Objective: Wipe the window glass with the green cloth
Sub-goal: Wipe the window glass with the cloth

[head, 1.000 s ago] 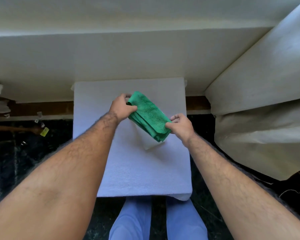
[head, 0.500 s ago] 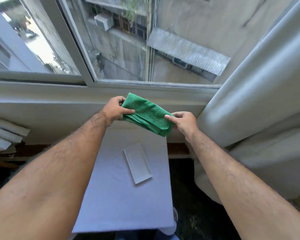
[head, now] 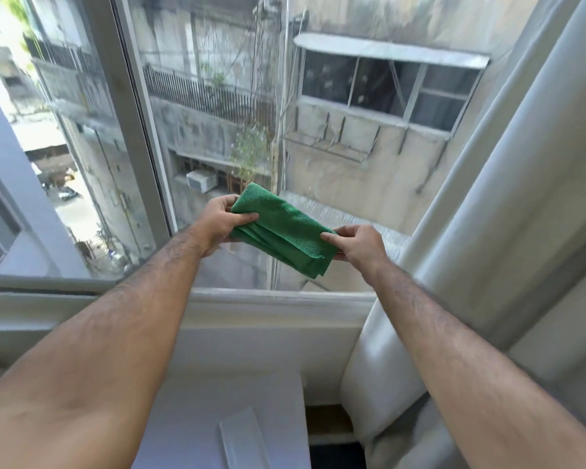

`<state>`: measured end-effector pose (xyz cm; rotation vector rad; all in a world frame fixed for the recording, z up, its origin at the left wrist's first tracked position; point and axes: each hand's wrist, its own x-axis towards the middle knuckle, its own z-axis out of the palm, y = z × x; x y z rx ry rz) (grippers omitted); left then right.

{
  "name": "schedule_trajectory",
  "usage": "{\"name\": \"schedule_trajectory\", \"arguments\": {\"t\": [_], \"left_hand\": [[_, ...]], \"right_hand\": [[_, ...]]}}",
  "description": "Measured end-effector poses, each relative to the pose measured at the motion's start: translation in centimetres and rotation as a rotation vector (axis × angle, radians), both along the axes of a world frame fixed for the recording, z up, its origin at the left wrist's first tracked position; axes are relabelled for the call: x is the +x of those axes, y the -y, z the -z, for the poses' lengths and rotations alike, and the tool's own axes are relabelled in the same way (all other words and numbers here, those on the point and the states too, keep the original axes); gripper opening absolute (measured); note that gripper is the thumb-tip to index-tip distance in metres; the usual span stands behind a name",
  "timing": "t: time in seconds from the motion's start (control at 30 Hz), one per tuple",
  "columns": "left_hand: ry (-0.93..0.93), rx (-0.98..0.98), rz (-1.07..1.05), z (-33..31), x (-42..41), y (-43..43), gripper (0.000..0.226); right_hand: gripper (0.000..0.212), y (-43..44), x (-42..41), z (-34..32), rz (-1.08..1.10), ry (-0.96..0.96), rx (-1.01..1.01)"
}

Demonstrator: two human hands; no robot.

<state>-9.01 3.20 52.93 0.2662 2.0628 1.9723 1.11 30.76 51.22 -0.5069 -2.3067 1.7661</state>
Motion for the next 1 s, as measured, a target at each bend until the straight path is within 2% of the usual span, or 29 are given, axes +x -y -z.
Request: {"name": "schedule_trajectory", "arguments": {"t": [0.07, 0.17, 0.23, 0.3, 0.47, 0.53, 0.6, 0.67, 0.77, 0.8, 0.9, 1.0], "left_hand": [[-0.075, 0.034, -0.025, -3.7, -0.4, -0.5, 0.025], [-0.183, 0.042, -0.045, -9.0, -1.1, -0.8, 0.03], [-0.246, 0.04, -0.048, -12.3, -1.7, -0.9, 0.025], [-0.33, 0.05, -0.057, -15.9, -2.0, -0.9, 0.017], [-0.611, -0.064, -0.148, -23.3, -3.2, -1.1, 0.023], [-0.734, -0.139, -0.18, -26.1, -3.9, -1.1, 0.02], [-0.87, -0.277, -0.234, -28.6, -4.7, -1.0, 0.02], [-1.001, -0.431, -0.278, -30.9, -5.3, -0.8, 0.027], [-1.152, -0.597, -0.298, -33.4, -5.8, -0.7, 0.03], [-1.187, -0.635, -0.301, -34.0, -5.9, -0.7, 0.03], [-1.312, -0.722, -0.356, -34.9, -6.2, -1.3, 0.027], [-1.47, -0.88, -0.647, -34.3, -6.7, -2.3, 0.029]], "right_hand": [[0.035, -0.2, -0.6, -3.2, 0.013, -0.066, 0.005], [0.021, -0.1, -1.4, -7.8, 0.014, -0.153, 0.023], [0.013, 0.0, -2.2, -10.6, 0.009, -0.205, 0.065], [0.012, 0.2, -3.0, -13.6, 0.015, -0.261, 0.105], [0.016, 0.5, -4.8, -18.9, 0.003, -0.344, 0.315], [0.028, 0.5, -5.2, -20.8, 0.014, -0.387, 0.468], [0.037, -0.3, -5.4, -22.5, 0.125, -0.464, 0.642], [0.034, -2.0, -5.5, -24.1, 0.29, -0.588, 0.769], [0.019, -5.2, -5.7, -26.4, 0.511, -0.801, 0.971], [0.021, -6.3, -5.9, -27.1, 0.567, -0.849, 1.047], [0.046, -9.2, -7.0, -29.0, 0.6, -0.867, 1.164], [0.06, -11.3, -8.4, -29.9, 0.607, -0.831, 1.184]]}}
